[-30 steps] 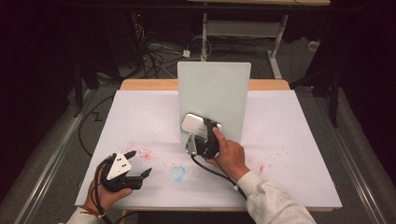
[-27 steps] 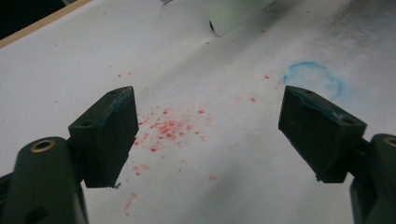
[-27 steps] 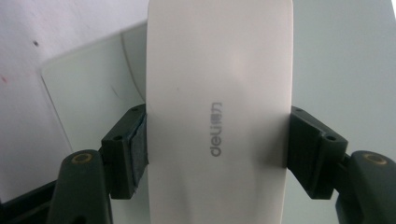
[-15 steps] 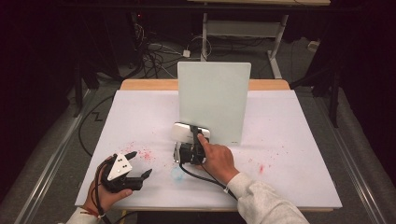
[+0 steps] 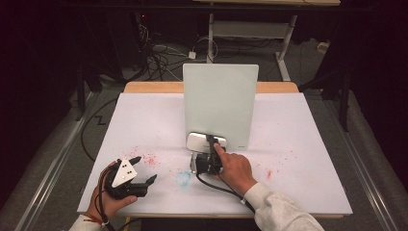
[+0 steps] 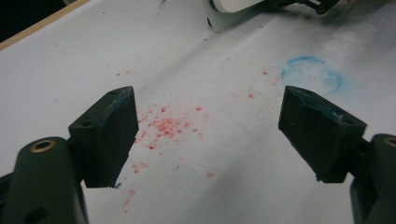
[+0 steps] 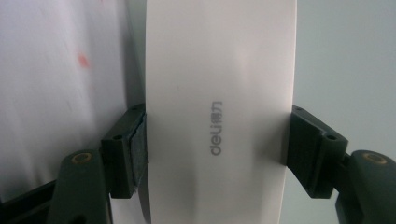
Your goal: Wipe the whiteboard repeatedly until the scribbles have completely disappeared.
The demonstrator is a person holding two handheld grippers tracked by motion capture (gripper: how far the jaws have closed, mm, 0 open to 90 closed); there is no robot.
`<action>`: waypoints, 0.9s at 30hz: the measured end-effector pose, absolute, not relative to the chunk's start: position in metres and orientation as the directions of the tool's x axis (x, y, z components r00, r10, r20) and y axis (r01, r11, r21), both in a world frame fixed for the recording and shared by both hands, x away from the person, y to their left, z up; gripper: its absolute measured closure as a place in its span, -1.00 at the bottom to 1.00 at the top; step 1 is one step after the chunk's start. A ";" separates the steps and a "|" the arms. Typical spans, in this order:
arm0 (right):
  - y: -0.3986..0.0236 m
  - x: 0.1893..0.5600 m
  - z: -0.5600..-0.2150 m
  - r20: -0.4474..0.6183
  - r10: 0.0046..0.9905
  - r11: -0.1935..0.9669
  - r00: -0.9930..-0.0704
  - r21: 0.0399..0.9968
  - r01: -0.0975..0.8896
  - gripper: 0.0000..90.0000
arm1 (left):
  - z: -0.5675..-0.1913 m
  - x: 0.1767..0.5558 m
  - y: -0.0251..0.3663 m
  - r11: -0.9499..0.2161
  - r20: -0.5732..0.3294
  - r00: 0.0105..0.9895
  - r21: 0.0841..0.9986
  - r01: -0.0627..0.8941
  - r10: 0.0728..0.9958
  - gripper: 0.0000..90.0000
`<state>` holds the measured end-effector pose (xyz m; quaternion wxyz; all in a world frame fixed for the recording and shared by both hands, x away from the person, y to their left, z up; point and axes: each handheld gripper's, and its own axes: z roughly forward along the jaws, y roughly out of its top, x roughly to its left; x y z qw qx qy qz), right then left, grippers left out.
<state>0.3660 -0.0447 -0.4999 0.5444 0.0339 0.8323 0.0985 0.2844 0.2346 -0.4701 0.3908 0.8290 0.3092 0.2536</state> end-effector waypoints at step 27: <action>-0.154 0.370 -0.477 -0.867 0.339 0.941 -0.365 0.315 0.126 -0.31 | -0.469 0.285 0.235 -0.511 0.196 0.679 0.806 0.299 0.707 -0.57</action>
